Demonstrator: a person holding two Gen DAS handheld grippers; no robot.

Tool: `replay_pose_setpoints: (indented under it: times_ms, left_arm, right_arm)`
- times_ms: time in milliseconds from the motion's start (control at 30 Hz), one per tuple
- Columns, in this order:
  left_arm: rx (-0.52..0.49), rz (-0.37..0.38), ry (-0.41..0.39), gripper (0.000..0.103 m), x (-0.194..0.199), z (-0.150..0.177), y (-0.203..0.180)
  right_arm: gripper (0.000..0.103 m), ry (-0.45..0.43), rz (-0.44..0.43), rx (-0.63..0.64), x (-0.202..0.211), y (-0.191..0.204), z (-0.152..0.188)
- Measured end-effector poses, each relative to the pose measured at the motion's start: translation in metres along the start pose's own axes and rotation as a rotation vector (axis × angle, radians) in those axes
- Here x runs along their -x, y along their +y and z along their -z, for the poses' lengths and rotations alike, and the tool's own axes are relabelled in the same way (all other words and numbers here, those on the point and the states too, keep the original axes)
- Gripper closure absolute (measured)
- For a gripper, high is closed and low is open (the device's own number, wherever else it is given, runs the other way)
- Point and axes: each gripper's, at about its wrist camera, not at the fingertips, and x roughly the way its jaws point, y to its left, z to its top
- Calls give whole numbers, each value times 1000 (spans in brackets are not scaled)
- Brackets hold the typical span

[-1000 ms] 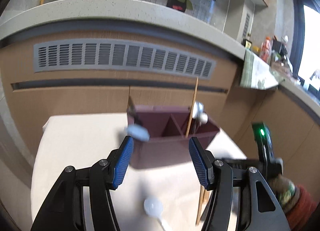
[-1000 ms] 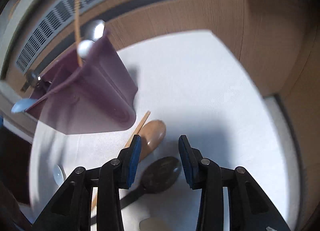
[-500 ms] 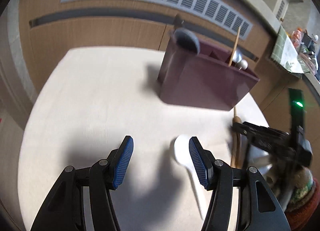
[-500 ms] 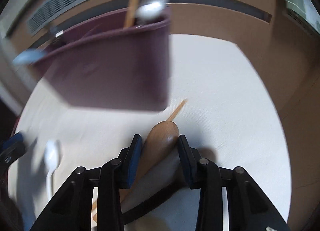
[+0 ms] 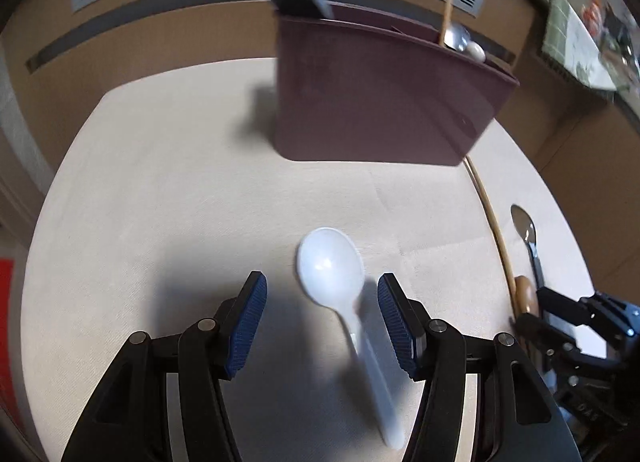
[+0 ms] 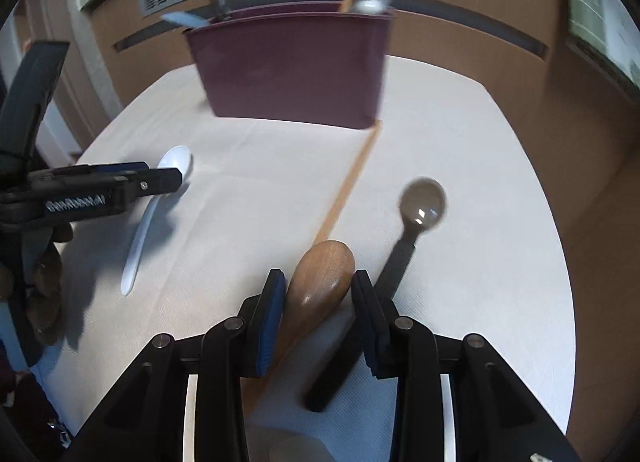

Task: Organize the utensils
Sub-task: 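Grasp the wooden spoon with the right tool while the left tool approaches the white spoon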

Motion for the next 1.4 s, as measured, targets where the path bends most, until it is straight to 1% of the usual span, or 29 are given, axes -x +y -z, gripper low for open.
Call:
replay_pose_setpoints:
  times_ms: [67,100,167,400,533,667,733,800,900,967,1167,1267,1400]
  left_arm:
    - [-39,-25,-2,44,-1,3,-9]
    - [-53,-36,-2,44,-1,4,-11]
    - [-81,-58,-4,44,0,8,-14]
    - [-101,-83,2,44,8,16,-1]
    - [-93,-95,6,44,13,21,14]
    - [-66,-55,1,44,13,21,24]
    - [-36,-44,6,44,12,18,25]
    - [1,-16,16,44,10,14,25]
    - [23,35,29,44,4,6,19]
    - [4,65,31,44,-2,0,9]
    - [-101,98,24,44,-10,-3,-22]
    - [-153,71,8,44,-9,5,-31]
    - [-154,75,8,44,-3,12,-24]
  right_arm:
    - [69,-7,-16,-32,5,-8,6]
    - [70,-8,-21,-39,3,-11,-1]
    - [70,-16,-25,-42,5,-15,1]
    - [69,-65,-32,-28,10,-5,-1]
    - [69,-79,-15,-29,13,-6,-1]
    - [69,-75,-17,-51,12,-9,1]
    - [69,-80,-18,-57,14,-11,2]
    - [69,-87,-13,-60,16,-11,3]
    - [69,-96,-4,-56,20,-11,3]
    - [69,-96,2,-56,20,-12,4]
    - [69,-75,30,-74,20,-13,8]
    - [69,-50,2,-122,16,-14,7]
    - [69,-44,-7,-173,10,-11,-1]
